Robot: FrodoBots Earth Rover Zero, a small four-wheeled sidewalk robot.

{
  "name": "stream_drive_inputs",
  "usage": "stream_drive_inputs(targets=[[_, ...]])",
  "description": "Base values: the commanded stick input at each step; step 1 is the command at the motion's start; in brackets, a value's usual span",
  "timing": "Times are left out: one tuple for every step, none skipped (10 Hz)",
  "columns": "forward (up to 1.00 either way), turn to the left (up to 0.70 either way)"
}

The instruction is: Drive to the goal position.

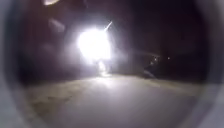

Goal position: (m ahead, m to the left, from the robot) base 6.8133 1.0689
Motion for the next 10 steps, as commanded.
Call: stream_drive_inputs(targets=[[1.0,0.02],[1.0,0.03],[1.0,0.05],[1.0,0.09],[1.0,0.1],[1.0,0.09],[1.0,0.06],[1.0,0.06],[1.0,0.07],[1.0,0.09]])
